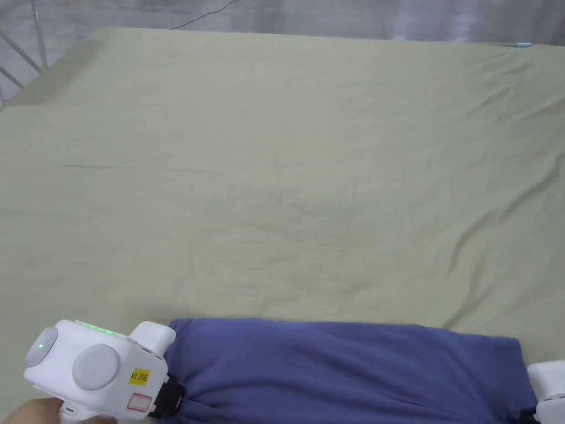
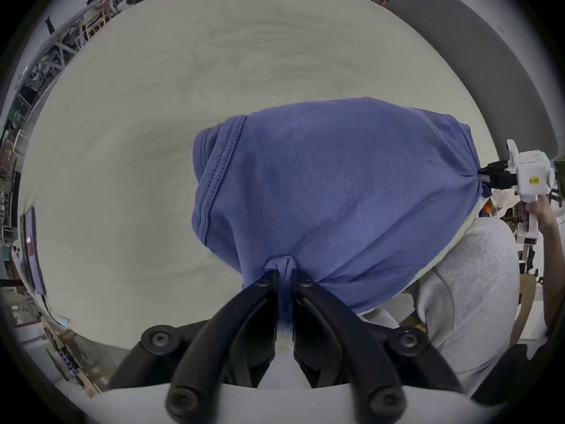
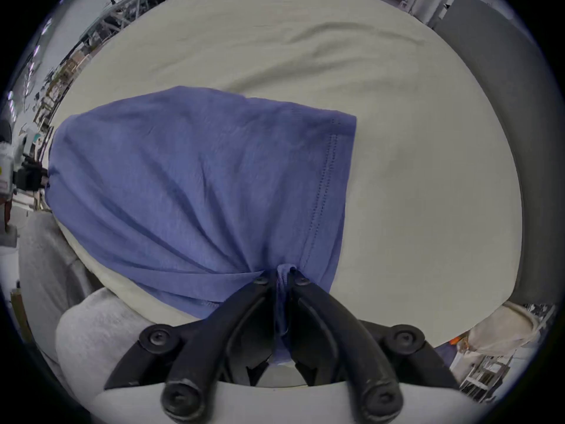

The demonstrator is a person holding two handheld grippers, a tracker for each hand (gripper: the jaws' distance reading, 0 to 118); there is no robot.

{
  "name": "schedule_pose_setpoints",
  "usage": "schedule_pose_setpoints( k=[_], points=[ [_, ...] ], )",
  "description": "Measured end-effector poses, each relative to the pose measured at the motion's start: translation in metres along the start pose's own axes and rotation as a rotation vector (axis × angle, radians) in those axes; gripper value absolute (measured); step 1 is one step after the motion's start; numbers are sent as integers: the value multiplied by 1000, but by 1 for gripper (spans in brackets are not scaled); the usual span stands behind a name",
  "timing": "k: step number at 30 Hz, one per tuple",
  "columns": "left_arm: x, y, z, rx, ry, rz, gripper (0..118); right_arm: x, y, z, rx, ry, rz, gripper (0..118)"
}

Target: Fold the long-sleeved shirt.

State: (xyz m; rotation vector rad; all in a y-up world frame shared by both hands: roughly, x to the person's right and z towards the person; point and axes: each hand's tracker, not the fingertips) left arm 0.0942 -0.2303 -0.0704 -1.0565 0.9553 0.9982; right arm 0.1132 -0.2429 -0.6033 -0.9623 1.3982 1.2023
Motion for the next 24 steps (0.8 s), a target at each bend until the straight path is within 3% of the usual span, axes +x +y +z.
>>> schedule_pose_setpoints(
  k=[1,2,3,4,8,12,13,14,15,16,17,19,21,22,23,24],
  points=[
    [2,0,10,1,-1,-3,27,5,3,4,-20,36,-32,28],
    [3,-2,21,27,-10,-20,57,8,4,14,-10,53,-3,53],
    [5,-1,35,85,-9,-36,98,8,5,25,1,56,38,93],
    [7,-1,53,145,-26,-43,116,8,6,38,20,26,30,106],
    [12,-1,106,294,-81,7,118,9,12,106,199,26,4,106],
    [13,-6,106,267,-144,57,118,-15,20,133,271,28,-15,106],
    [12,-9,99,252,-180,53,109,-28,22,140,303,54,-23,101],
    [17,-12,96,265,-202,46,80,-38,22,141,333,83,-24,83],
    [17,-13,89,264,-198,56,11,-44,23,138,338,90,-20,34],
    [15,-14,78,262,-180,81,0,-52,24,132,328,99,-23,0],
    [8,-16,72,261,-192,114,0,-62,24,123,324,137,-40,0],
    [-6,-16,62,265,-293,157,0,-77,22,115,321,124,-2,0],
    [-29,-16,55,276,-340,252,0,-91,23,112,338,221,14,0],
    [-42,-12,53,285,-370,277,16,-95,22,113,344,288,10,0],
    [-54,-13,49,296,-381,298,62,-98,23,113,346,368,7,0],
    [-63,-13,44,292,-377,324,116,-101,23,114,351,420,8,0]
  ],
)
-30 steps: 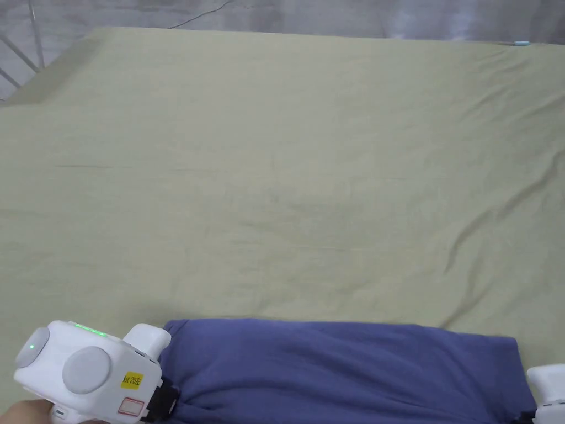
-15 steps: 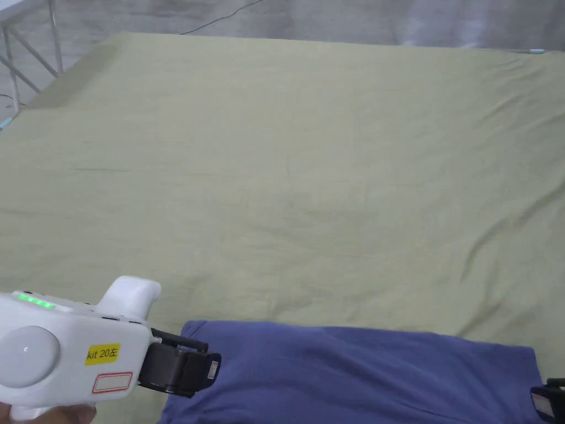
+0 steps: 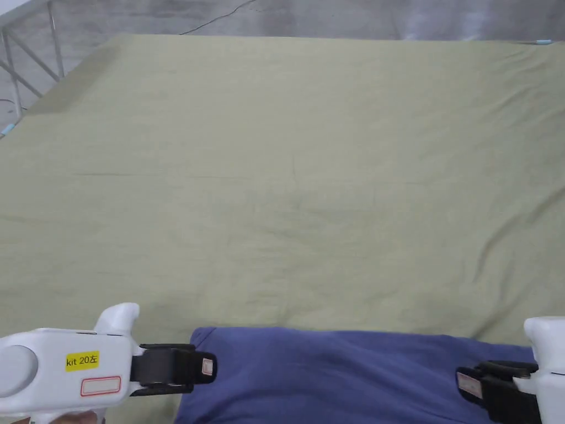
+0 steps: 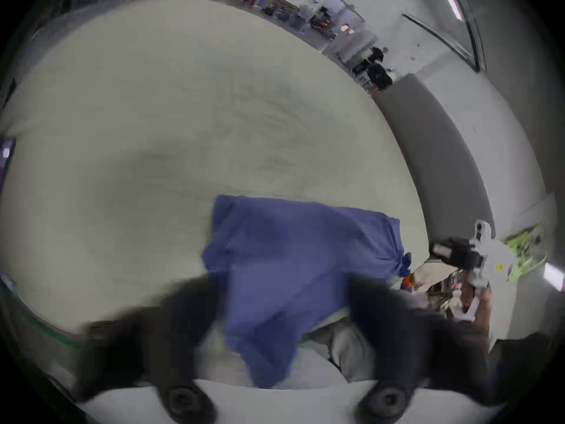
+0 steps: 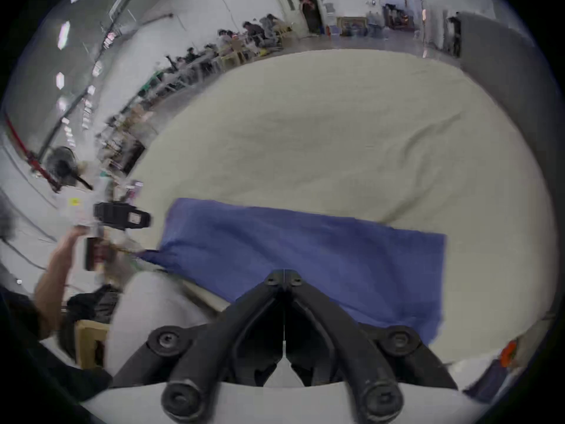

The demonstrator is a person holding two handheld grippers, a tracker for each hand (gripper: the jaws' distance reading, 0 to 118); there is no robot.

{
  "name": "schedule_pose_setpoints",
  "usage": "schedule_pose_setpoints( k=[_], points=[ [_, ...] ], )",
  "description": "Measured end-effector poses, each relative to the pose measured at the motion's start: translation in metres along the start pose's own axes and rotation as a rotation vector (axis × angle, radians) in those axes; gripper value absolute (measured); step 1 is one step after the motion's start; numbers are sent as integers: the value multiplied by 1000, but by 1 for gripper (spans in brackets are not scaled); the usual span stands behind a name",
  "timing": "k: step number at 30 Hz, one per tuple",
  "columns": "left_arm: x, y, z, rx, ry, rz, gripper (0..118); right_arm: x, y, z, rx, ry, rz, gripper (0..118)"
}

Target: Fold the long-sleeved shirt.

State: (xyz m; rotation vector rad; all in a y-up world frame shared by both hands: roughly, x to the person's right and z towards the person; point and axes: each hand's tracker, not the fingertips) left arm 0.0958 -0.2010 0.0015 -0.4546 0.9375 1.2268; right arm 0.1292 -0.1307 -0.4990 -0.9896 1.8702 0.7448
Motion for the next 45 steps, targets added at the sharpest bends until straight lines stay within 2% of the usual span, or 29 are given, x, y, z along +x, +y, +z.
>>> schedule_pose_setpoints(
  k=[1,2,3,9,10,14,15,16,18,21,22,23,24,25,27,30,34,36,40,45],
  points=[
    [-12,2,-6,-34,-15,21,118,-4,3,0,6,41,1,0],
    [-19,13,1,72,-85,42,118,-8,5,-1,12,65,8,0],
    [-29,14,-1,-13,-58,88,118,-10,7,-2,17,72,16,0],
    [-53,-13,-62,-99,-299,336,117,-29,16,-12,24,144,35,0],
    [-69,-9,-66,-70,-367,320,117,-31,15,-13,24,147,41,0],
    [-62,-5,-101,-82,-528,309,117,-40,13,-17,12,186,53,0],
    [-60,-2,-110,-87,-544,306,117,-42,12,-17,10,189,57,0],
    [-55,5,-118,-172,-523,269,117,-44,12,-18,8,184,63,0],
    [-33,5,-112,-169,-498,204,117,-50,14,-21,-6,161,69,0],
    [-27,-1,-114,-180,-497,227,114,-52,15,-23,-14,164,62,0],
    [-39,8,-113,-180,-499,227,103,-53,15,-24,-15,165,59,0],
    [-42,7,-111,-175,-490,225,69,-54,15,-25,-15,164,57,0],
    [-46,5,-112,-148,-441,235,11,-54,14,-26,-14,164,53,0],
    [-51,-2,-117,-159,-429,251,12,-55,14,-28,-15,164,49,0],
    [-57,-10,-116,-188,-494,342,12,-56,15,-29,-20,160,42,0],
    [-48,-10,-92,-140,-546,366,12,-56,16,-29,-17,157,24,0],
    [-43,4,-69,-159,-404,300,12,-65,19,-27,-11,150,9,0],
    [-48,12,-56,-151,-418,288,12,-71,20,-27,-3,146,-1,0],
    [-78,34,-22,-97,-386,285,12,-93,15,-35,3,197,-121,0],
    [-111,58,37,-79,-202,276,12,-130,13,-46,10,189,-58,0]
  ],
)
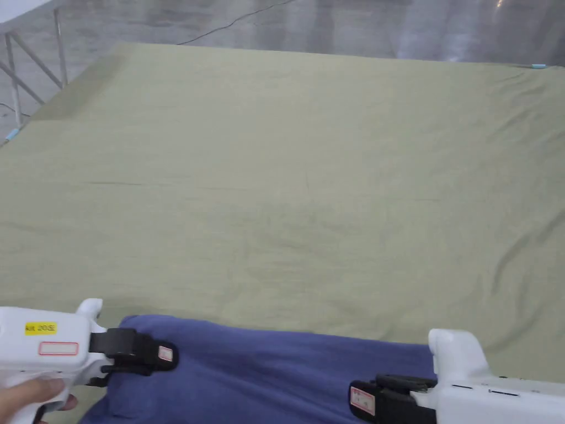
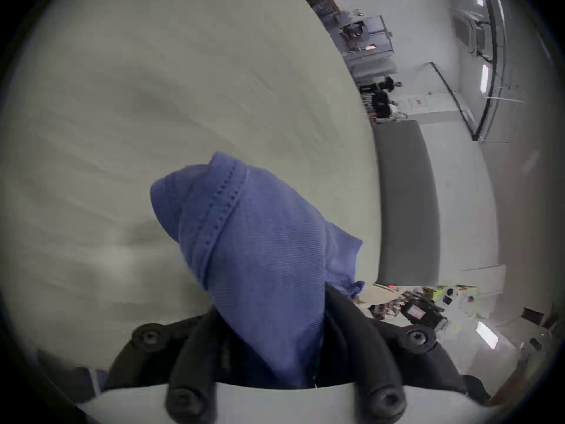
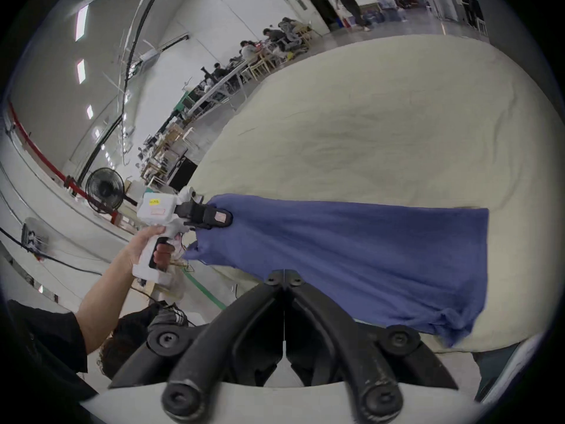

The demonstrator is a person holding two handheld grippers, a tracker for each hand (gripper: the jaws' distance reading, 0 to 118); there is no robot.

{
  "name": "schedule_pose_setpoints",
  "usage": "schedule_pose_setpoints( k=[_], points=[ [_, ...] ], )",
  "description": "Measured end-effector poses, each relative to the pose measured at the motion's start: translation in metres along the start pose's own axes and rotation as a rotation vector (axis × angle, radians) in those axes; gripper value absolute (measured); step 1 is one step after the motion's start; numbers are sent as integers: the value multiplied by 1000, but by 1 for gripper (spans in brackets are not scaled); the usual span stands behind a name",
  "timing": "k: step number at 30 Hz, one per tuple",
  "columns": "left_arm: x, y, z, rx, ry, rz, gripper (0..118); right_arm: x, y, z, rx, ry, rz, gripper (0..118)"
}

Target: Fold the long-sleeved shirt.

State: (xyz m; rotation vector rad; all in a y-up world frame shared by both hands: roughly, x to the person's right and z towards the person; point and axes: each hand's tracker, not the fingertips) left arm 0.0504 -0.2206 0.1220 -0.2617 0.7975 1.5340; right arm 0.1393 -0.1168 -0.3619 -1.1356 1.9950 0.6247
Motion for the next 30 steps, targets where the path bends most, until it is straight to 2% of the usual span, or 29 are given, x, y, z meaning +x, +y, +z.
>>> schedule_pose_setpoints(
  k=[3,7,14,20,23,27,30],
  points=[
    [-27,25,42,2,103,-19,12,-15,-1,-13,-40,29,11,0],
    [-29,39,92,23,286,-13,11,-44,-3,-30,-58,13,62,0],
    [-59,57,140,28,447,30,11,-72,0,-52,-70,11,48,0],
    [-55,64,129,16,477,19,11,-66,2,-55,-71,-21,56,0],
    [-10,48,107,33,498,-31,11,-55,2,-45,-57,-40,46,0],
    [38,32,78,80,380,-67,12,-36,3,-33,-47,-69,17,0],
    [75,18,39,60,352,-128,12,-26,4,-24,-30,-89,-1,0]
  ],
)
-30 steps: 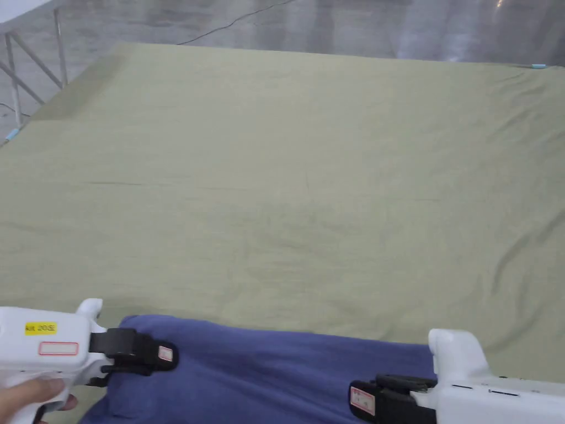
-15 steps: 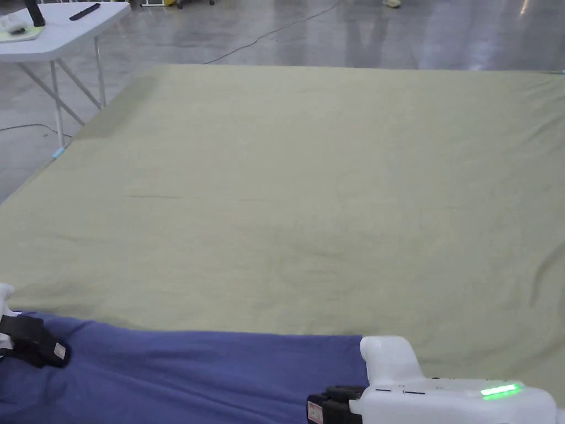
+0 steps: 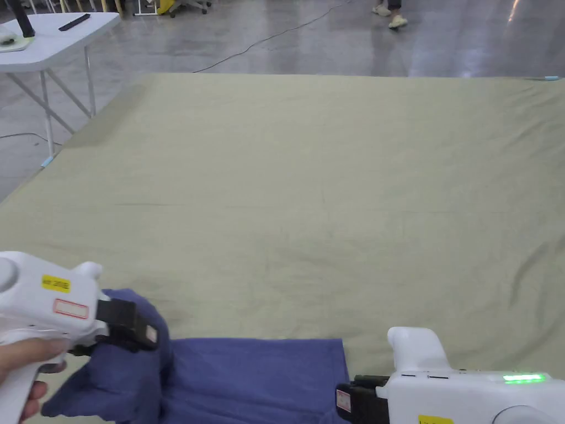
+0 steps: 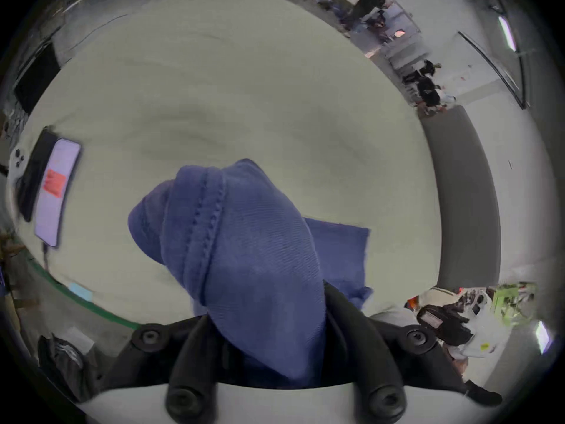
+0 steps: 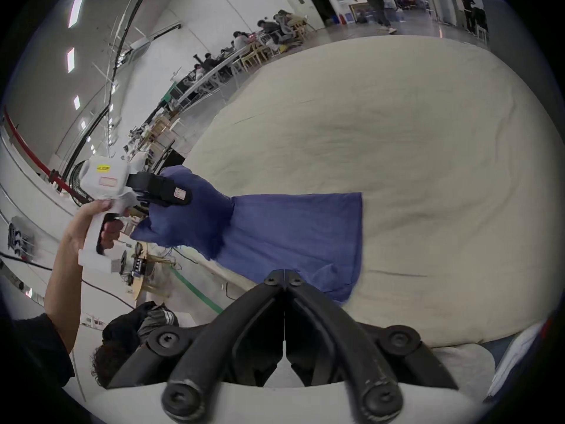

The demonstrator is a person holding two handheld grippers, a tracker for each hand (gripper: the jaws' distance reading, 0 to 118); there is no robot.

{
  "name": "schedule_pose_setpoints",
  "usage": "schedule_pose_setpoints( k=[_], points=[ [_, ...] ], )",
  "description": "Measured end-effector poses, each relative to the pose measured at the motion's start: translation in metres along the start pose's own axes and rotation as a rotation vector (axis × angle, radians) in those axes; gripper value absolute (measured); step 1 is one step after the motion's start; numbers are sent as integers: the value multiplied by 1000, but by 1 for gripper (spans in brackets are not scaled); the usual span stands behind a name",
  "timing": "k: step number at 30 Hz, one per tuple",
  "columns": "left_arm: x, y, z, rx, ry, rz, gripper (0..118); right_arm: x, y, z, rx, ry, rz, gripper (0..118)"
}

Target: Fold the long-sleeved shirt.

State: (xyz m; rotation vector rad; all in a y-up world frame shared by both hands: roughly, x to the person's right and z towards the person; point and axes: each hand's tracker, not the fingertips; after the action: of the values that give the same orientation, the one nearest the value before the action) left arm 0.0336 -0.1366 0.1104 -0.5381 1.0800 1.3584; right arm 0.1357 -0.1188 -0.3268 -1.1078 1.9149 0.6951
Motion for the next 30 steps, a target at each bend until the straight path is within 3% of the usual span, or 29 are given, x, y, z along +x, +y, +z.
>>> schedule_pose_setpoints(
  k=[7,10,14,15,16,17,18,19,20,22,29,30],
  points=[
    [98,-31,-87,-83,5,-97,12,21,-4,24,27,-24,-45,0],
    [125,-39,-127,-115,105,-153,12,28,-9,29,28,-30,-55,0],
    [144,-49,-175,-94,156,-122,13,36,-14,28,23,-39,-78,0],
    [145,-50,-185,-96,165,-113,17,38,-16,28,22,-41,-84,0],
    [146,-53,-195,-101,165,-99,29,40,-17,28,17,-45,-90,0],
    [145,-56,-201,-98,155,-82,52,41,-18,28,14,-48,-92,0],
    [143,-59,-206,-95,100,-31,83,42,-18,28,12,-49,-95,0],
    [144,-62,-208,-92,-8,24,102,44,-18,28,12,-52,-100,0],
    [149,-65,-209,-85,-64,59,113,46,-18,29,12,-52,-106,0],
    [157,-66,-207,-84,-109,101,115,50,-17,32,20,-49,-117,0],
    [166,-68,-126,38,-301,43,114,73,-11,65,115,-24,-155,0],
    [164,-72,-115,72,-313,4,104,75,-10,67,119,-25,-157,0]
  ],
)
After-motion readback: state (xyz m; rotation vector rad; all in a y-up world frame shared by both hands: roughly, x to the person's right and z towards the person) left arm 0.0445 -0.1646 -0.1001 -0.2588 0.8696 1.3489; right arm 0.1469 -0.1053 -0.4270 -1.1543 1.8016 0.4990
